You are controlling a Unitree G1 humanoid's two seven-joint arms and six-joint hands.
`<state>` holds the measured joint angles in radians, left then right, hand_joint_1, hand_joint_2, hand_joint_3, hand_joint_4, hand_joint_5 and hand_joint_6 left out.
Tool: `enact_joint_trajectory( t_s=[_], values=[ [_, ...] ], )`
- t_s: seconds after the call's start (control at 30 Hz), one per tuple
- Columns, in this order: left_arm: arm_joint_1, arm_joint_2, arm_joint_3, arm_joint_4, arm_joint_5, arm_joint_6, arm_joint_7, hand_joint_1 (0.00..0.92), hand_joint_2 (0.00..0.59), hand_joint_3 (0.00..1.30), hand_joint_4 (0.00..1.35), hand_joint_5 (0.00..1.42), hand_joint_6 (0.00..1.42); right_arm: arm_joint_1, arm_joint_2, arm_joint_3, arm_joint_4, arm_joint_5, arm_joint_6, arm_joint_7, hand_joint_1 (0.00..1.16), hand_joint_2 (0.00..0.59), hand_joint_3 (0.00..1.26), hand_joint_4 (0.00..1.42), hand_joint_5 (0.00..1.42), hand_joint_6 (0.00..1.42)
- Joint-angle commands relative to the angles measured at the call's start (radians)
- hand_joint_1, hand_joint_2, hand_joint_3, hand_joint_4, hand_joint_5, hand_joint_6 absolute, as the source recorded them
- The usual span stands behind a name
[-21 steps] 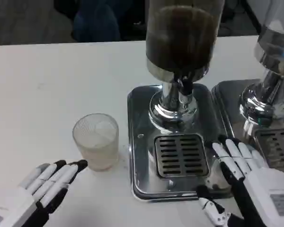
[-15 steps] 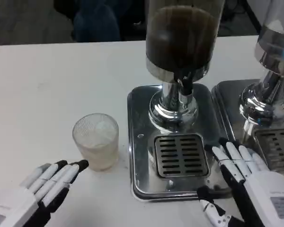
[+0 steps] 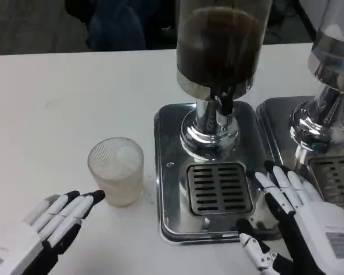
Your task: Grasp the cup under the faucet to collect the drink, then remove the cup.
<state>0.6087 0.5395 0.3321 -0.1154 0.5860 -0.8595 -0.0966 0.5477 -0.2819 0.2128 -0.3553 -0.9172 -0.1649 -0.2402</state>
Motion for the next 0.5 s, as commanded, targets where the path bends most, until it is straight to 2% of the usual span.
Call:
enact_joint_trajectory(
  t_s=[0.03, 0.17, 0.27, 0.5],
  values=[
    [-0.040, 0.012, 0.002, 0.073, -0.050, -0.059, 0.068, 0.000, 0.024, 0.00, 0.00, 0.00, 0.00, -0.010, 0.019, 0.014, 0.001, -0.009, 0.011, -0.026, 0.21, 0.453, 0.15, 0.00, 0.00, 0.03],
    [-0.113, -0.017, -0.005, 0.149, -0.081, -0.082, 0.133, 0.000, 0.007, 0.00, 0.00, 0.00, 0.00, -0.009, 0.031, 0.014, 0.002, -0.007, 0.017, -0.042, 0.22, 0.453, 0.15, 0.01, 0.00, 0.03],
    [-0.187, -0.035, -0.021, 0.204, -0.094, -0.054, 0.162, 0.000, 0.003, 0.00, 0.00, 0.00, 0.00, -0.016, 0.040, 0.019, 0.011, -0.005, 0.016, -0.051, 0.22, 0.453, 0.15, 0.01, 0.00, 0.03],
    [-0.352, -0.031, -0.083, 0.352, -0.069, 0.026, 0.195, 0.000, 0.000, 0.00, 0.00, 0.00, 0.00, -0.067, 0.051, 0.032, 0.044, 0.003, 0.017, -0.064, 0.23, 0.453, 0.15, 0.03, 0.00, 0.05]
  ],
)
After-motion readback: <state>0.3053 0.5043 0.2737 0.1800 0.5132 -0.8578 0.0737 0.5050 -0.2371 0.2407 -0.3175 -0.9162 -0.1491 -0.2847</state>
